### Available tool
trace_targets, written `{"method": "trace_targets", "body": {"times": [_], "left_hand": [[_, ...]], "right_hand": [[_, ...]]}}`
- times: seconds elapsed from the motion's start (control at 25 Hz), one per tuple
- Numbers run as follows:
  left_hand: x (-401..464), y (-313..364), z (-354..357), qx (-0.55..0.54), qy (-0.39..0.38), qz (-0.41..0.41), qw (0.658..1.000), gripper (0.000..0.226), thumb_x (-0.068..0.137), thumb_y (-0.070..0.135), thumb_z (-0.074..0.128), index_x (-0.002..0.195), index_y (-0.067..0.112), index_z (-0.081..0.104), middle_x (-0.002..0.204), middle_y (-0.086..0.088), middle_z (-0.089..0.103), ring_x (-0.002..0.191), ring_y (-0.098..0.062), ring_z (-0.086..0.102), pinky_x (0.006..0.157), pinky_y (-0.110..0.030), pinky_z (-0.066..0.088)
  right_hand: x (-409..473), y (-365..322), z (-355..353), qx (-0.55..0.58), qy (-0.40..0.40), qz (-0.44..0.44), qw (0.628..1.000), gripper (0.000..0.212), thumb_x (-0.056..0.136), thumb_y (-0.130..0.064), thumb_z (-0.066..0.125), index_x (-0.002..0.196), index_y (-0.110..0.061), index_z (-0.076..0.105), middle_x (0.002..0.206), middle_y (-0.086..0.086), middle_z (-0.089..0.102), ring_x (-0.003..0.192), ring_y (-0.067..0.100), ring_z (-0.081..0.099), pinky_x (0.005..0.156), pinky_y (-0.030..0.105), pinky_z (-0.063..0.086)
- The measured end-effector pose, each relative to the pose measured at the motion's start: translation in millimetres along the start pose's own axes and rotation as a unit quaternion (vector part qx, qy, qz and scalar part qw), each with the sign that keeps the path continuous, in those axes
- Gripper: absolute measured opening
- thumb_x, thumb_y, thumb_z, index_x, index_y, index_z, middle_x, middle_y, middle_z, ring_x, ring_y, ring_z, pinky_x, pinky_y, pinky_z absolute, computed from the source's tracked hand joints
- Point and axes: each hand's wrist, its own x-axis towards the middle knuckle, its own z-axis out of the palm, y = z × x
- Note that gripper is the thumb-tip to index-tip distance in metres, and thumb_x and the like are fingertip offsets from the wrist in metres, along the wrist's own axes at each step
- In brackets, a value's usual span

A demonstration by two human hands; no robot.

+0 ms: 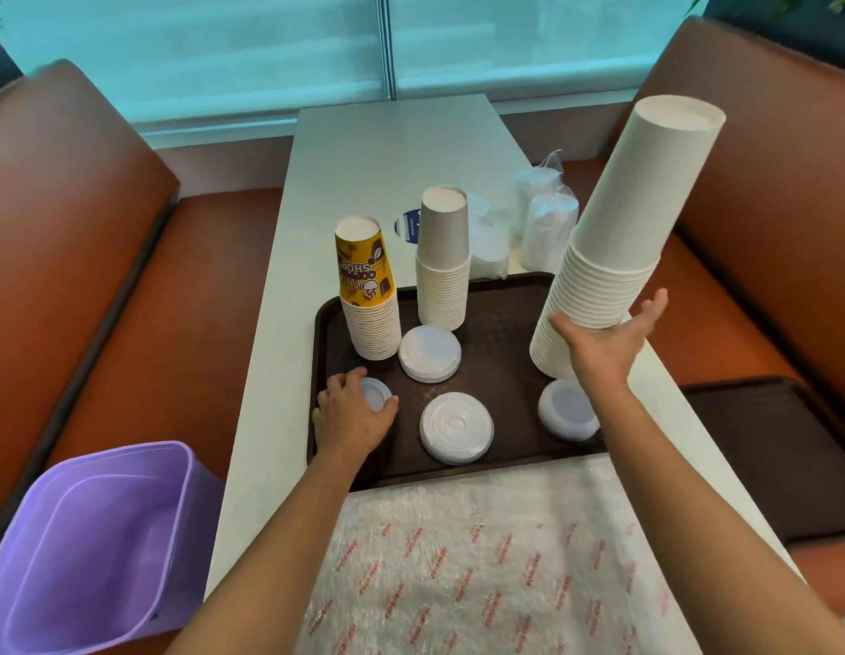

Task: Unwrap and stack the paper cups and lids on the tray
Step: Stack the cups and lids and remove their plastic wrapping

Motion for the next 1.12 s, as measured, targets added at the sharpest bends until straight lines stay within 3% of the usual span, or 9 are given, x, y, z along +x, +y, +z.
{"method": "trace_targets", "body": {"times": [0.12,0.32,0.44,0.64,0.96,1.12], "left_hand": [[3,-2,-1,-0.004,-0.004,-0.001,1.000,0.068,0.084,0.053,0.060,0.139,0.021,0.036,0.143,-0.008,0.036,0.126,-0.029,0.041,0.100,-0.040,0.041],[2,-6,0,-0.015,0.001,0.003,1.000,0.067,0.085,0.050,0.060,0.139,0.020,0.037,0.143,-0.009,0.037,0.125,-0.029,0.041,0.098,-0.039,0.042],[1,-7,-1,-0.014,-0.002,0.003,1.000,0.066,0.085,0.050,0.060,0.139,0.020,0.037,0.143,-0.008,0.037,0.126,-0.028,0.041,0.098,-0.038,0.043],[2,-8,-1,-0.018,-0.006,0.005,1.000,0.067,0.085,0.050,0.060,0.140,0.020,0.036,0.143,-0.008,0.036,0.126,-0.028,0.041,0.099,-0.038,0.042],[-5,-11,1,0.008,0.018,0.012,1.000,0.067,0.086,0.052,0.057,0.140,0.017,0.036,0.140,-0.010,0.040,0.124,-0.028,0.042,0.098,-0.038,0.041],[-9,-11,-3,0.012,-0.010,0.009,1.000,0.068,0.086,0.055,0.055,0.139,0.017,0.036,0.139,-0.010,0.040,0.122,-0.028,0.042,0.095,-0.038,0.043]], "right_hand": [[10,-4,6,-0.003,-0.071,-0.017,0.997,0.102,0.063,-0.013,0.087,0.143,-0.013,0.023,0.135,0.005,0.046,0.118,0.019,0.046,0.093,0.024,0.035],[-10,-11,34,0.009,-0.141,-0.029,0.990,0.101,0.055,-0.019,0.090,0.137,-0.014,0.031,0.121,-0.003,0.050,0.107,0.011,0.047,0.087,0.024,0.036],[-24,-12,48,0.019,-0.164,-0.039,0.986,0.103,0.051,-0.029,0.086,0.137,-0.016,0.032,0.126,-0.001,0.051,0.109,0.010,0.047,0.087,0.024,0.037],[-34,-16,59,0.016,-0.177,-0.043,0.983,0.097,0.062,-0.016,0.088,0.139,-0.015,0.029,0.125,-0.004,0.047,0.109,0.010,0.045,0.089,0.025,0.038],[-52,-18,77,0.021,-0.214,-0.035,0.976,0.100,0.060,-0.015,0.088,0.140,-0.017,0.028,0.125,-0.003,0.047,0.112,0.012,0.046,0.092,0.027,0.039],[-59,-17,83,0.025,-0.232,-0.034,0.972,0.104,0.059,-0.019,0.089,0.142,-0.017,0.026,0.132,-0.001,0.047,0.119,0.016,0.046,0.097,0.030,0.040]]}}
